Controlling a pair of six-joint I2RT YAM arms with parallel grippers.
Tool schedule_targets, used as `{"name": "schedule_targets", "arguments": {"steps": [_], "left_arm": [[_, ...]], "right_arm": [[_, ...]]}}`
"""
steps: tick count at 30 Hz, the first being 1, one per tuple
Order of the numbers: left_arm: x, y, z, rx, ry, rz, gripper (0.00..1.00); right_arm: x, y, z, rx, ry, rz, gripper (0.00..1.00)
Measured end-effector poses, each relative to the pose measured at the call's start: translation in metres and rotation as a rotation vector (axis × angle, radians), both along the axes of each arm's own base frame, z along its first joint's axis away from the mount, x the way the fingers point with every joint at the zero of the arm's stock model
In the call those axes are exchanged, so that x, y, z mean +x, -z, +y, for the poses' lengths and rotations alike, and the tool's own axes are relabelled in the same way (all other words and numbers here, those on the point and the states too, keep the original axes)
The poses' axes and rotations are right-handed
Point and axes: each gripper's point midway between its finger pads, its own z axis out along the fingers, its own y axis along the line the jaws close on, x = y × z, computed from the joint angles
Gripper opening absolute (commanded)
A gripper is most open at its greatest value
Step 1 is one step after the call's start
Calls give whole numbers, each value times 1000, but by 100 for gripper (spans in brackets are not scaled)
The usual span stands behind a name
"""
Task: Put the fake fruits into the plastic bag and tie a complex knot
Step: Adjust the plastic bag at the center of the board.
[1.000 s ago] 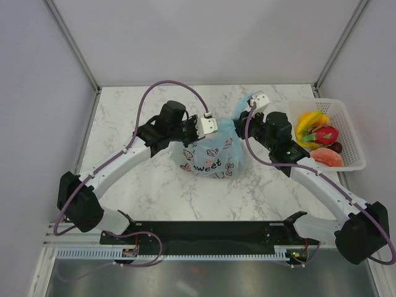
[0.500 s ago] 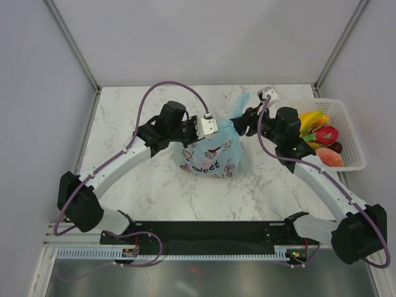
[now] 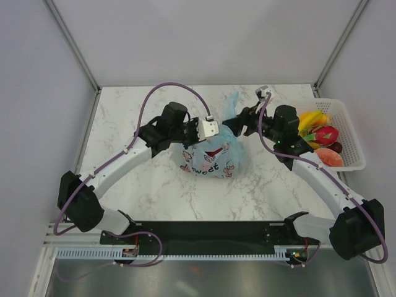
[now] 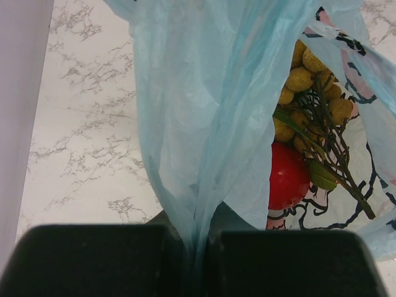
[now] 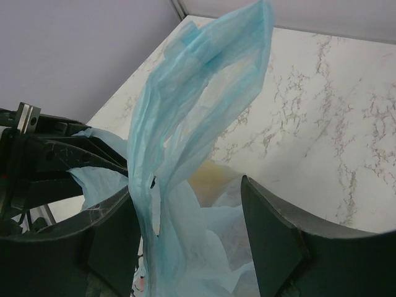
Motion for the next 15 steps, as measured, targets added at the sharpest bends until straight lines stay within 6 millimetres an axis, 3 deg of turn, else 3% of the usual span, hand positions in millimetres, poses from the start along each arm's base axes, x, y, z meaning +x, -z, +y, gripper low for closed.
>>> {"name": "schedule_targets", "arguments": {"steps": [8,15], "left_arm": [[0,6,-2,11,2,12,2],[2,12,-2,21,0,22,2]], "right_arm": [[-4,-8,4,29,-35,-8,75],[-11,-16,10,41,-98,-47,87]]}}
